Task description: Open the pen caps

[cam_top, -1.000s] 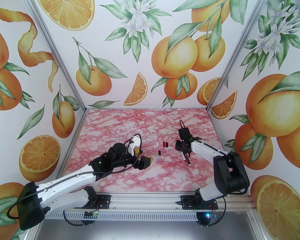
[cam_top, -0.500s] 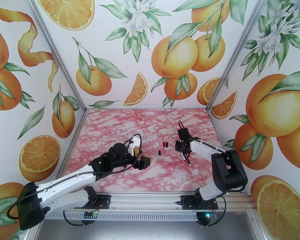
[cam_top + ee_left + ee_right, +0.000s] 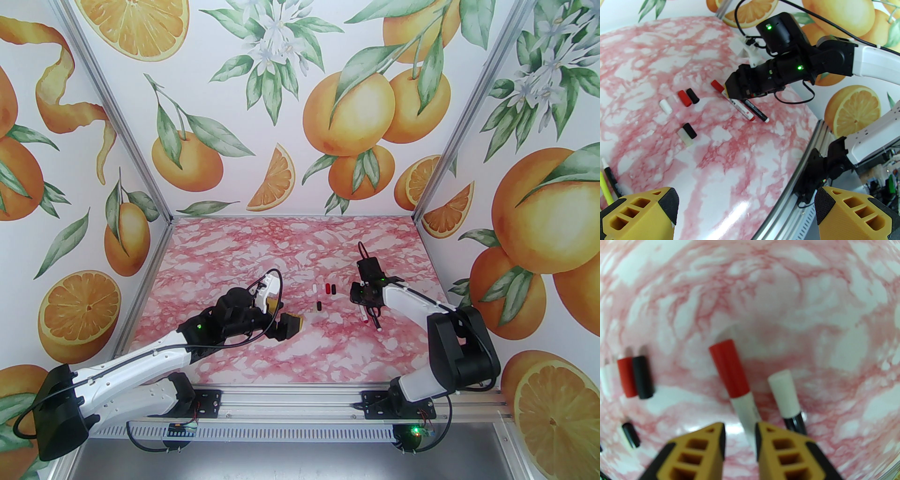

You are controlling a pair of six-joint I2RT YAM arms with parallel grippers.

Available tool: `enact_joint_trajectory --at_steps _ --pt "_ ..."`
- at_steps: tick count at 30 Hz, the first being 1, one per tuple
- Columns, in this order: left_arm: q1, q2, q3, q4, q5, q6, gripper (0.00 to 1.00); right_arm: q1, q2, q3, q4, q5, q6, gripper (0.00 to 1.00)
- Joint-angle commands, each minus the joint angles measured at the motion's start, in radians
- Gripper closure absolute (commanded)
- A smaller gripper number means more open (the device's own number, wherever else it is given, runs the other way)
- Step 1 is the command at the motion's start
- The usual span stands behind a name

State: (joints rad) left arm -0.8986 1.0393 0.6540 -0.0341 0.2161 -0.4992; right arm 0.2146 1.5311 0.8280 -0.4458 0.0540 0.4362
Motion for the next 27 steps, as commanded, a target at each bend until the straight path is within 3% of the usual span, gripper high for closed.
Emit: enact_joint_trajectory --at_steps 1,18,27 --pt "0.004 -0.025 -0.011 0.012 -0.004 -0.014 0.00 0.001 -0.013 -0.006 0.010 0.037 -0.008 0.72" --pt "0.002 -0.035 -0.020 0.010 -0.007 -0.020 0.00 0.006 0.104 0.029 0.010 0.026 -0.016 0.70" --pt "0.001 -0.031 -0.018 0.008 -0.001 -0.024 0.00 0.061 0.149 0.065 -0.002 0.071 -0.004 0.79"
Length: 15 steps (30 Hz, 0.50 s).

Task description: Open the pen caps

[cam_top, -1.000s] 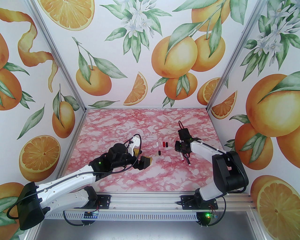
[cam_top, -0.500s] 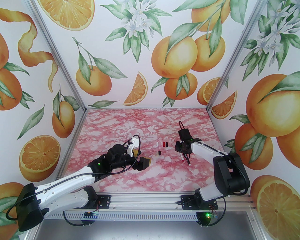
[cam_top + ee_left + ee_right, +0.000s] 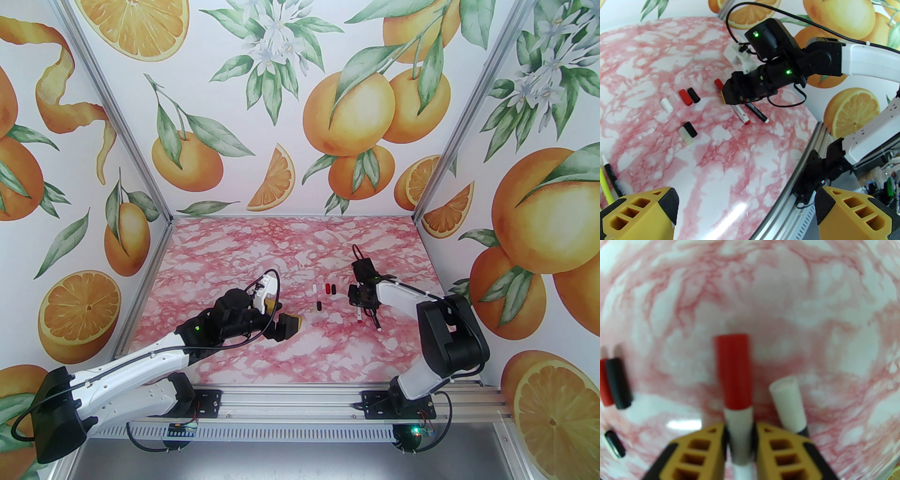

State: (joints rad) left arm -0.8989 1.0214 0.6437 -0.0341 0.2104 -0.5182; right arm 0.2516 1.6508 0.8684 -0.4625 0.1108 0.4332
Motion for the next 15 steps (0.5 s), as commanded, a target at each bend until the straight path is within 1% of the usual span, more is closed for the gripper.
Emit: enact_joint_trajectory --at_steps 1,5,8,13,15 --pt "0.002 -0.016 -0.010 0.004 0.001 -0.007 0.00 0.030 0.026 0.025 0.013 0.018 0.002 0.80" --pt "0.000 -0.034 -0.015 0.004 -0.006 -0.015 0.00 0.051 -0.016 0.029 -0.004 0.032 0.010 0.82" --pt "0.004 -0.035 -0.030 0.049 0.026 -0.038 0.00 0.066 -0.100 0.018 -0.011 0.018 0.019 0.83" --pt "0.005 -0.003 -0.054 0.137 0.072 -0.089 0.00 0.088 -0.271 -0.029 -0.001 -0.083 0.078 0.81" --pt "0.007 0.010 -0.064 0.175 0.099 -0.098 0.04 0.110 -0.343 -0.054 0.019 -0.135 0.118 0.81"
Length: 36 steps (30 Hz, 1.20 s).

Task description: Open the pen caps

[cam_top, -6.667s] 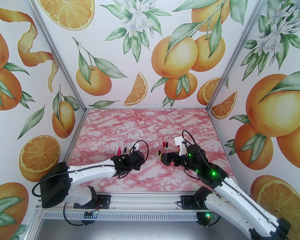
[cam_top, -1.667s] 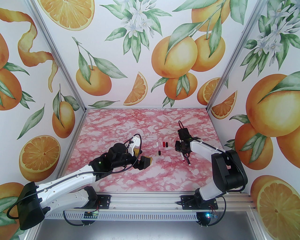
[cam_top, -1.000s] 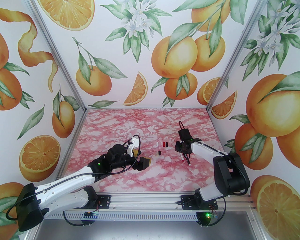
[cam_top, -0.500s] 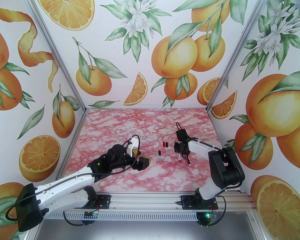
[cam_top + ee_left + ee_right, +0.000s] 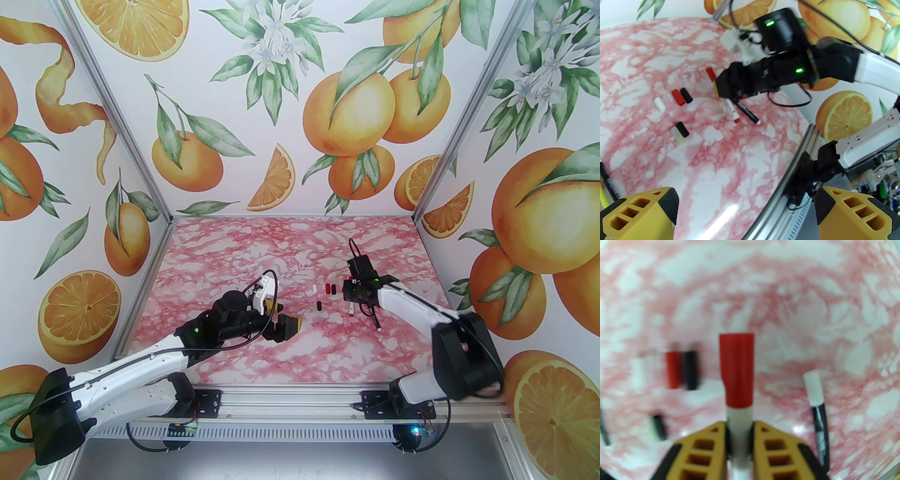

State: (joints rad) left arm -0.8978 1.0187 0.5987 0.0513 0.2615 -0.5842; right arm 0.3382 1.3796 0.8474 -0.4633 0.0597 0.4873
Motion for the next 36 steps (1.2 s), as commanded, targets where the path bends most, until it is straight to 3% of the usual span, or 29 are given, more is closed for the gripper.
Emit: enact_joint_trajectory --at_steps 1,12,17,27,32,36 --pt "0.007 0.020 -0.022 0.105 0.057 -0.040 0.05 0.039 -0.108 -0.045 0.032 -0.107 0.085 0.81" --pt "0.051 0.096 -0.034 0.301 0.174 -0.151 0.00 0.168 -0.386 -0.147 0.241 -0.263 0.282 0.80" --pt "0.066 0.126 -0.034 0.404 0.211 -0.209 0.00 0.199 -0.441 -0.222 0.453 -0.368 0.416 0.80" --pt "0.089 0.171 -0.020 0.513 0.280 -0.304 0.00 0.319 -0.479 -0.233 0.612 -0.350 0.471 0.79" --pt "0.096 0.188 -0.029 0.615 0.320 -0.376 0.06 0.359 -0.479 -0.233 0.678 -0.352 0.482 0.79" --pt "0.100 0.203 -0.030 0.713 0.351 -0.441 0.19 0.371 -0.482 -0.242 0.734 -0.362 0.498 0.79"
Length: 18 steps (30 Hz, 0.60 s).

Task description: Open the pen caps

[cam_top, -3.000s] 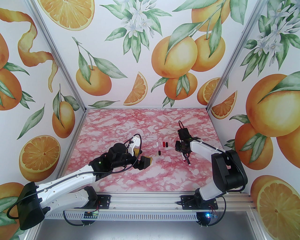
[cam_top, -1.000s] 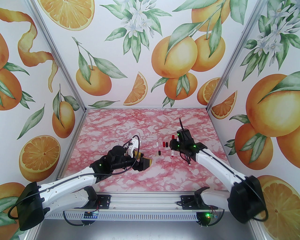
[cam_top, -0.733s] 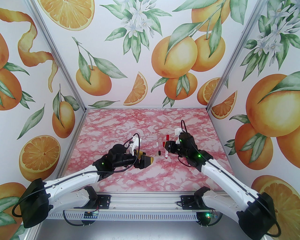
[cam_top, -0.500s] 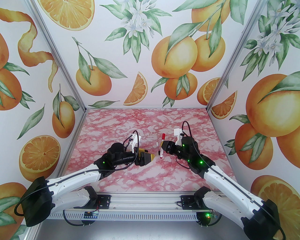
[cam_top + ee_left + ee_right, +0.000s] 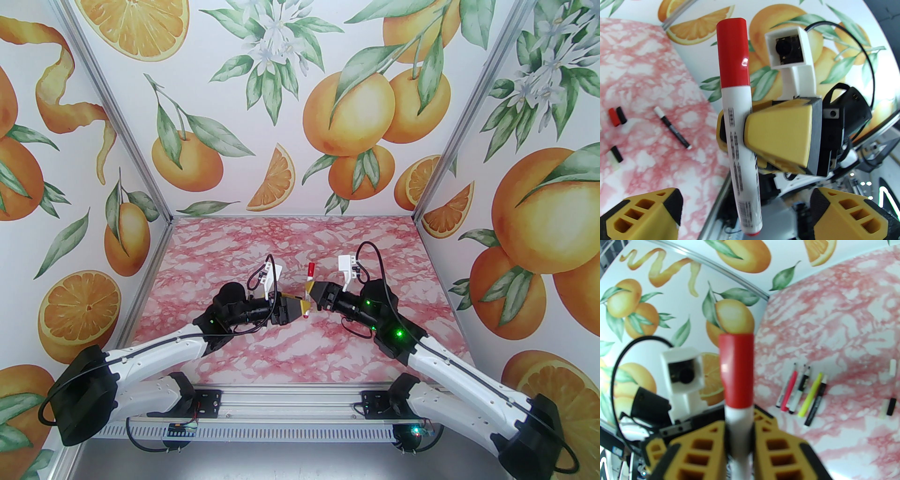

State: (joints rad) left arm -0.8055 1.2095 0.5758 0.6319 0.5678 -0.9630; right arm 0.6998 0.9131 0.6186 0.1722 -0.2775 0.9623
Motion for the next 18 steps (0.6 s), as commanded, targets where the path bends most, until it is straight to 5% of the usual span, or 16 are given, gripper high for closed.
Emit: enact_joint_trajectory --at_steps 1,6,18 --pt "0.007 0.017 -0.007 0.145 0.051 -0.074 0.23 0.009 -0.016 -0.015 0.110 -0.027 0.027 0.79" --pt "0.007 0.033 -0.007 0.192 0.070 -0.114 0.44 0.014 -0.023 -0.034 0.180 -0.037 0.048 0.79" --pt "0.003 0.055 0.006 0.189 0.101 -0.107 0.69 0.020 -0.019 -0.050 0.224 -0.022 0.056 0.79"
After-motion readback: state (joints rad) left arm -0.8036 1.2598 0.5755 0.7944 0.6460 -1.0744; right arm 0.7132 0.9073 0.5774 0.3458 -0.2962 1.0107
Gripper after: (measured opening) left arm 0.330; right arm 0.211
